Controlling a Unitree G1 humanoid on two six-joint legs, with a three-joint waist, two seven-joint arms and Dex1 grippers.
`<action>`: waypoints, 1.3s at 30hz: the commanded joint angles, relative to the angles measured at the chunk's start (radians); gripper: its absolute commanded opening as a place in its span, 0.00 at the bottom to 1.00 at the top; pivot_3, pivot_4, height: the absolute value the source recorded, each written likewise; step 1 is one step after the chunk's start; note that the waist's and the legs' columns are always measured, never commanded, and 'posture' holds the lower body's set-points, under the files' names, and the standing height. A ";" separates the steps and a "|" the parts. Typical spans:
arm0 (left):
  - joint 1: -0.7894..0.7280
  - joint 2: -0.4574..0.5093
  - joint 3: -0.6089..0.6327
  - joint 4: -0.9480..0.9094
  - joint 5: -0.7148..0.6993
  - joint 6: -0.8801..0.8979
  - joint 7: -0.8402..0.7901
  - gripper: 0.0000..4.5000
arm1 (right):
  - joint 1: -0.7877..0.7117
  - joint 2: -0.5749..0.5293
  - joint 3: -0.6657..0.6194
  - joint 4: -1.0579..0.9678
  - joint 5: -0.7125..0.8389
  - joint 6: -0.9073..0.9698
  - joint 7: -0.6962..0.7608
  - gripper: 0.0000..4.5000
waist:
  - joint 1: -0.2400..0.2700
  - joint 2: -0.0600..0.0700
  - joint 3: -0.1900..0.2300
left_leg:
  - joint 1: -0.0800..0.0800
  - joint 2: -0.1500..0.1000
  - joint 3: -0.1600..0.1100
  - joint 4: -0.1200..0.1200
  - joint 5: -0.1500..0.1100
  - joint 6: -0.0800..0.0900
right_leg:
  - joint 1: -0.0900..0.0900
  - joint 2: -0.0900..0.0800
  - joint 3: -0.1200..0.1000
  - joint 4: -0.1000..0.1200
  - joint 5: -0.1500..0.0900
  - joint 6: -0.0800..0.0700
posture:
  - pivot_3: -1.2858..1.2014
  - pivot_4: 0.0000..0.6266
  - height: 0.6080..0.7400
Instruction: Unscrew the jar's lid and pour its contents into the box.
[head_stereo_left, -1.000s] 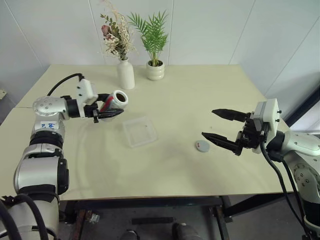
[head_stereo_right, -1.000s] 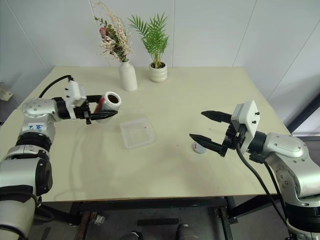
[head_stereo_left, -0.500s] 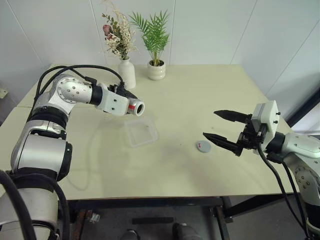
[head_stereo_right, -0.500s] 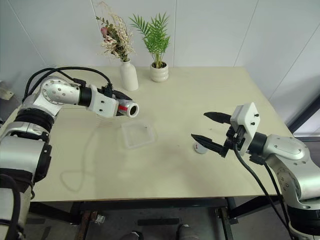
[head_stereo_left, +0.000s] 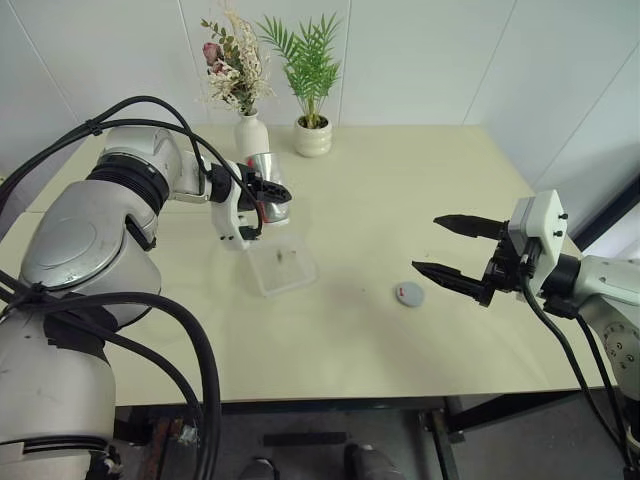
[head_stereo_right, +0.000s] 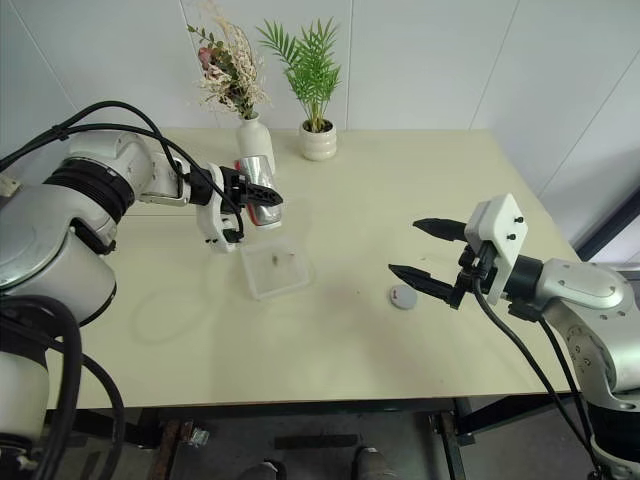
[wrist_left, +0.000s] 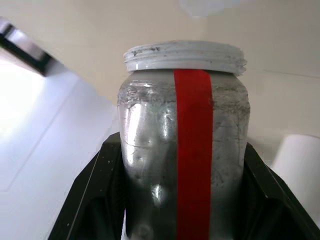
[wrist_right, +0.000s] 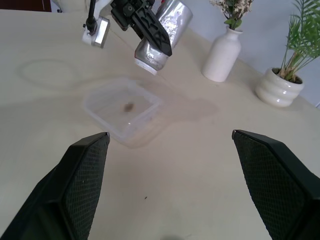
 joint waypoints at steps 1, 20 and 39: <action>-0.047 0.004 0.003 0.021 -0.017 -0.022 0.051 0.50 | -0.014 -0.023 -0.022 -0.016 0.015 0.001 0.004 0.92 | 0.007 0.000 0.000 | -0.001 0.000 0.002 0.000 0.000 0.000 | -0.002 0.000 0.001 0.002 0.000 0.000 | 0.52 0.24 1.00; 0.382 -0.046 1.137 0.087 -1.351 -0.124 -1.347 0.50 | -0.005 -0.009 -0.021 -0.017 0.015 -0.028 0.026 0.92 | 0.008 0.000 0.000 | 0.003 0.001 0.015 0.009 -0.002 0.004 | -0.003 0.000 0.011 0.007 0.001 0.000 | 0.52 0.24 1.00; 0.800 -0.182 1.628 -0.071 -1.861 0.359 -1.514 0.50 | -0.057 -0.015 0.004 0.028 0.000 -0.039 0.054 0.92 | 0.005 0.000 0.000 | 0.005 0.001 0.013 0.023 0.000 0.007 | 0.002 0.001 0.012 0.014 0.010 0.001 | 0.52 0.24 1.00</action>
